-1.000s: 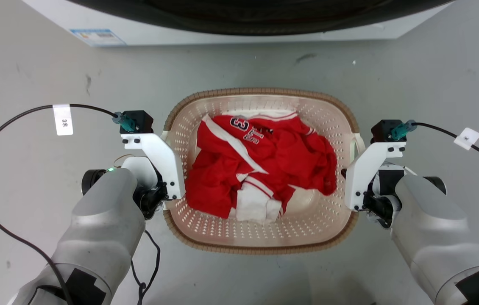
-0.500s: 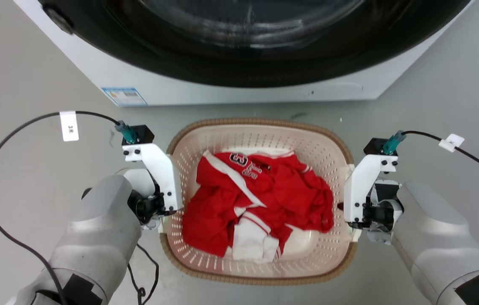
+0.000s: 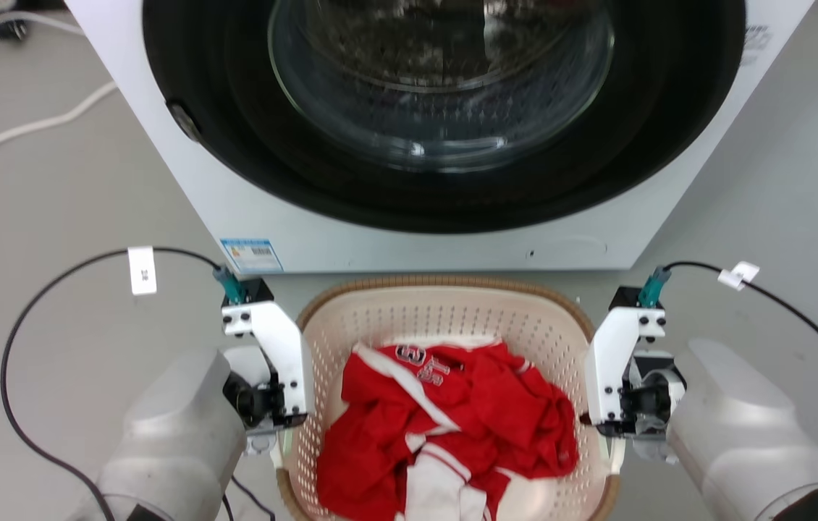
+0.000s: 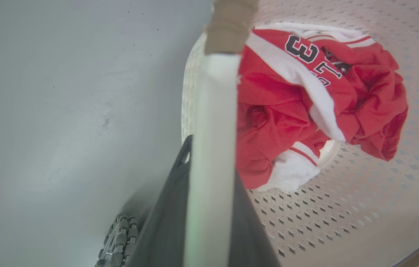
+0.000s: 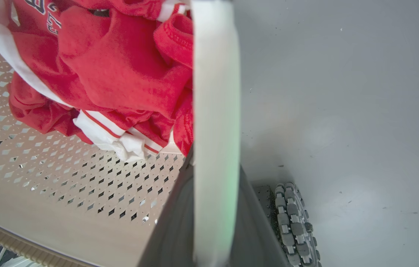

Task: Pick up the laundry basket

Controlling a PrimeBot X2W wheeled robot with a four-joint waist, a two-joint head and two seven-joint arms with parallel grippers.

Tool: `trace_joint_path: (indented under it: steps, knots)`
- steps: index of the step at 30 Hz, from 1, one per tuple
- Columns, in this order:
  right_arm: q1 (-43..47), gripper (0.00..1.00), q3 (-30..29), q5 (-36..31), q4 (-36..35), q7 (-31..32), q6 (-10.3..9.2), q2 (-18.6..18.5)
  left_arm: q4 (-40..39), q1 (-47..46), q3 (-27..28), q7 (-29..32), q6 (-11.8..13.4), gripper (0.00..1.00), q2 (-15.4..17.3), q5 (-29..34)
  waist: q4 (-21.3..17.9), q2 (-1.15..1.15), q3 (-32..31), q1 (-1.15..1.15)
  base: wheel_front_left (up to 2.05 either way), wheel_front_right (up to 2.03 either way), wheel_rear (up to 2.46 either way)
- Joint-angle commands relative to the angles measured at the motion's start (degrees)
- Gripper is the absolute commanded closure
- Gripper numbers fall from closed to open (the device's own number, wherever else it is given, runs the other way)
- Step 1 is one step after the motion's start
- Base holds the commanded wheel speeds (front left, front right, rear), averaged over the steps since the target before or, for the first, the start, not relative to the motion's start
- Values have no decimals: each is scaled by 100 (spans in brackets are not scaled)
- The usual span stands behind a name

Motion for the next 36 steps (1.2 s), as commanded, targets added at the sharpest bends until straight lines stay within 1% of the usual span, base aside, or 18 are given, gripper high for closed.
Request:
trace_joint_path:
  steps: [1,9,15,20,36]
  knots:
    - [96,100,39,118,-104,82,80,246,-110,76,-11,61,-86,100,-276,-119,11,0,-286,1,0,0,0]
    - [428,100,241,308,-155,357,81,253,-64,509,-131,295,-86,100,-340,-273,5,0,-812,1,0,0,0]
    - [649,100,339,441,-126,457,81,261,-27,780,-209,355,-86,100,-394,-367,20,0,-1100,1,0,0,0]
    - [734,100,373,517,-99,427,81,265,-38,882,-265,334,-86,100,-420,-405,26,0,-1156,1,0,0,0]
    - [674,100,434,565,-18,328,81,267,-103,789,-394,236,-87,100,-415,-509,43,0,-1084,1,0,0,0]
